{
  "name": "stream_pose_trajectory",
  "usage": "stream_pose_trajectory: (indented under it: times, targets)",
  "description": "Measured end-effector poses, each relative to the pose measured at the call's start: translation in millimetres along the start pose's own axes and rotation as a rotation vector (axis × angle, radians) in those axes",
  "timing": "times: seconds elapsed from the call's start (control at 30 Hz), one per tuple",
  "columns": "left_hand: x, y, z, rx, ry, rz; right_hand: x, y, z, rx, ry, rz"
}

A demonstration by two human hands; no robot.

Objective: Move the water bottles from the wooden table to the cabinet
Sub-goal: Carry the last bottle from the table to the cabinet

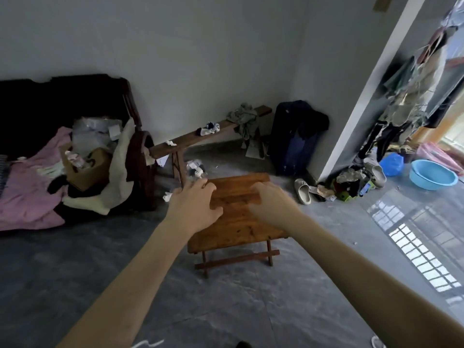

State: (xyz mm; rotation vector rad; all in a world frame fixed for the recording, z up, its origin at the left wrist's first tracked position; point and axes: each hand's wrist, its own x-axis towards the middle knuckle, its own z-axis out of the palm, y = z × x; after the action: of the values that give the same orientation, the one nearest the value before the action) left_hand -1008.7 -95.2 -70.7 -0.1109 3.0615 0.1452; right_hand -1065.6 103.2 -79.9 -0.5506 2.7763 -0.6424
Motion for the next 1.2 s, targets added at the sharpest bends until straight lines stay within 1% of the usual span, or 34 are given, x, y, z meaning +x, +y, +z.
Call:
stream_pose_trajectory:
  times: [0.17, 0.3, 0.4, 0.63, 0.9, 1.2]
  targets:
    - [50, -1, 4, 0.006, -0.023, -0.025, 54, 16, -3, 0.023, -0.077, -0.006]
    - [87, -11, 5, 0.0, -0.018, -0.056, 94, 26, -6, 0.025, -0.058, -0.016]
    - [113, -23, 10, 0.019, -0.038, -0.084, 123, 27, -2, 0.025, -0.079, -0.019]
    - [178, -75, 40, -0.035, -0.098, -0.146, 209, 16, 14, -0.003, -0.157, -0.02]
    - [283, -141, 73, -0.089, -0.164, -0.191, 328, 0, 39, -0.036, -0.238, 0.028]
    - [356, -183, 127, -0.096, -0.276, -0.193, 404, 14, 89, 0.002, -0.333, 0.129]
